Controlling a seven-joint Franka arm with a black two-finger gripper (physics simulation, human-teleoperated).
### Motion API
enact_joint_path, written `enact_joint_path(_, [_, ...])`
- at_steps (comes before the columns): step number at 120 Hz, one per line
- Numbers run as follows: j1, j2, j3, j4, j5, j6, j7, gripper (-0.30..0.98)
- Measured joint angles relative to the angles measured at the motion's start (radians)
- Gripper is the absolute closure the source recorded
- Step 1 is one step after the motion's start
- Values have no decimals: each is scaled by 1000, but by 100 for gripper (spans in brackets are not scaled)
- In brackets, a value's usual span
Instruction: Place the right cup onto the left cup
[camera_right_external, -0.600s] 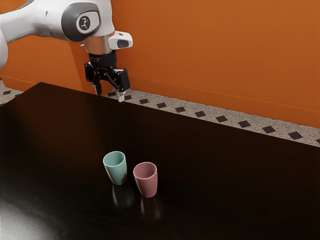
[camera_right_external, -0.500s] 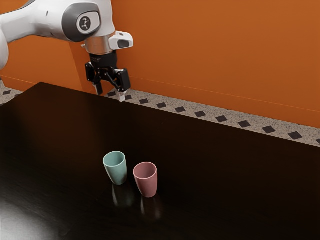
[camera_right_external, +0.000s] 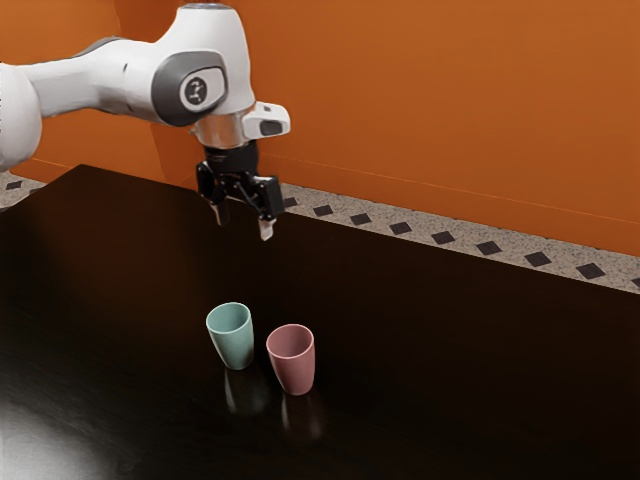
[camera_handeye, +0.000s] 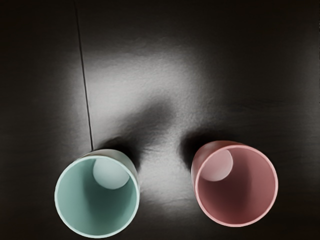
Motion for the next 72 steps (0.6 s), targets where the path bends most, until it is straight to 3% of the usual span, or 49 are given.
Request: enact_joint_path(72, [-42,25,-48,-239,-93,253,-33,5])
